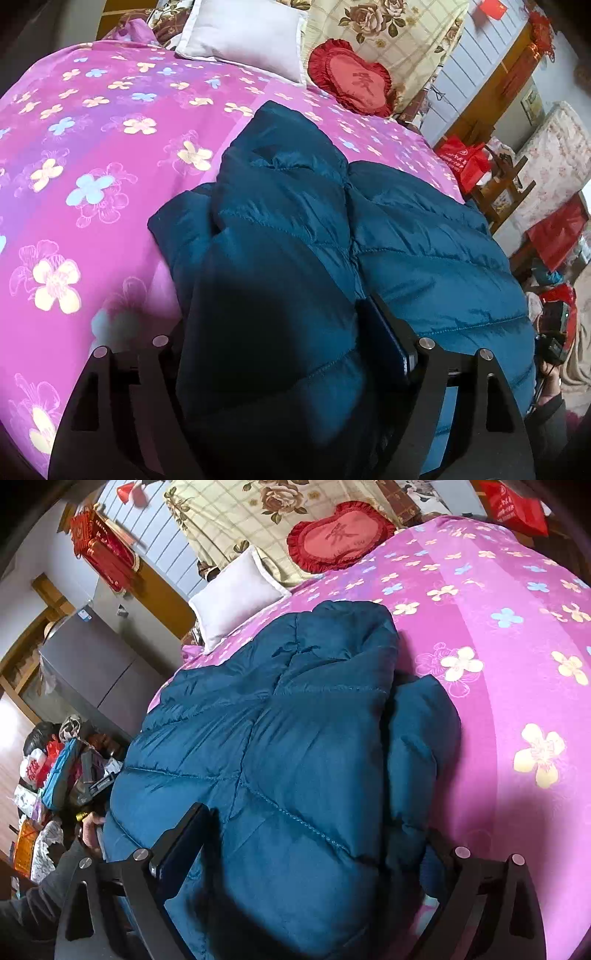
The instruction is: Fold large clothes
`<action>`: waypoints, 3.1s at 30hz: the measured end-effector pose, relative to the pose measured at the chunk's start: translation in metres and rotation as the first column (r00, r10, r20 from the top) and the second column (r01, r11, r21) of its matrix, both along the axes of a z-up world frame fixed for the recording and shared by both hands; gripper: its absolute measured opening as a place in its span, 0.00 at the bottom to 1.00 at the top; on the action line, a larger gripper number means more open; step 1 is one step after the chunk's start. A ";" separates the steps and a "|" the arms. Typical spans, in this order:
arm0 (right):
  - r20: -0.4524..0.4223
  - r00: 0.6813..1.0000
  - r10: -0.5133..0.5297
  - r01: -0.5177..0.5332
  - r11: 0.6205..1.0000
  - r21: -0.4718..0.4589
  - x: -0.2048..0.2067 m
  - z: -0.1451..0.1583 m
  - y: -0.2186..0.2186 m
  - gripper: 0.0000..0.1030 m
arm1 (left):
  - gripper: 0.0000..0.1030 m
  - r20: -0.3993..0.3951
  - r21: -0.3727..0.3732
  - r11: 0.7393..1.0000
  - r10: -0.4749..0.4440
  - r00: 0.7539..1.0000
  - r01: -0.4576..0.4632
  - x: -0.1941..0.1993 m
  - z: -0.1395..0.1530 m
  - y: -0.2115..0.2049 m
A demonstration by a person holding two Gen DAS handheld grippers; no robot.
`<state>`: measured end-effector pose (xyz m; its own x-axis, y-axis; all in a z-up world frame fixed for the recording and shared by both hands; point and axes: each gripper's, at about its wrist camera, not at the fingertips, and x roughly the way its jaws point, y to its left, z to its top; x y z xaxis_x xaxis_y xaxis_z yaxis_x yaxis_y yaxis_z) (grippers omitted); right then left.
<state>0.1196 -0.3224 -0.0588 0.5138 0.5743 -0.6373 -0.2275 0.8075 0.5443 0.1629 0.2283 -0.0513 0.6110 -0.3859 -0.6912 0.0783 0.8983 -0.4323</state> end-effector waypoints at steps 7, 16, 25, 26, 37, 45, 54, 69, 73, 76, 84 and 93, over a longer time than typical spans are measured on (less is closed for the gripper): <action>-0.001 0.998 -0.061 0.061 0.997 -0.053 0.011 0.009 0.004 0.59 | 0.66 0.012 0.022 0.999 0.031 0.999 -0.031 -0.001 0.001 -0.003; 0.167 0.984 -0.063 0.107 0.956 -0.274 -0.007 0.042 0.036 0.26 | 0.21 0.176 0.367 0.921 0.072 0.982 -0.133 -0.025 0.025 -0.050; 0.531 0.841 -0.105 0.403 0.776 -0.485 -0.036 0.109 0.067 0.21 | 0.16 0.290 0.318 0.923 0.122 0.949 -0.216 -0.018 0.096 -0.067; 0.553 0.826 -0.109 0.427 0.762 -0.487 -0.032 0.115 0.065 0.21 | 0.16 0.306 0.317 0.922 0.121 0.944 -0.221 -0.011 0.105 -0.070; 0.454 0.862 -0.227 0.425 0.811 -0.401 0.068 0.094 0.005 0.24 | 0.24 0.231 0.454 0.878 0.053 0.972 -0.155 0.094 0.070 -0.113; 0.162 0.902 -0.399 0.430 0.861 -0.273 0.098 0.004 -0.039 0.84 | 0.54 0.143 0.390 0.906 0.117 0.983 -0.164 0.104 0.002 -0.098; 0.249 0.874 -0.417 0.480 0.822 -0.306 0.079 0.022 -0.031 0.84 | 0.67 0.135 0.394 0.897 0.158 0.978 -0.199 0.109 0.018 -0.100; 0.468 0.837 -0.284 0.467 0.817 -0.339 0.059 0.096 0.014 0.84 | 0.78 0.162 0.465 0.841 0.227 0.960 -0.277 0.111 0.030 -0.102; 0.457 0.857 -0.239 0.391 0.879 -0.272 0.043 0.108 0.040 0.84 | 0.78 0.390 0.422 0.778 0.309 0.867 -0.466 0.061 0.088 -0.110; 0.456 0.872 -0.175 0.340 0.888 -0.309 0.037 0.109 0.062 0.84 | 0.78 0.480 0.339 0.823 0.264 0.836 -0.455 0.024 0.125 -0.137; 0.322 0.930 -0.176 0.297 0.876 -0.380 0.048 0.069 0.066 0.87 | 0.80 0.197 0.397 0.904 0.086 0.977 -0.159 0.049 0.039 -0.224; 0.264 0.947 -0.184 0.277 0.885 -0.375 0.051 0.025 0.058 1.00 | 0.85 0.187 0.347 0.921 0.116 0.976 -0.176 0.000 -0.015 -0.221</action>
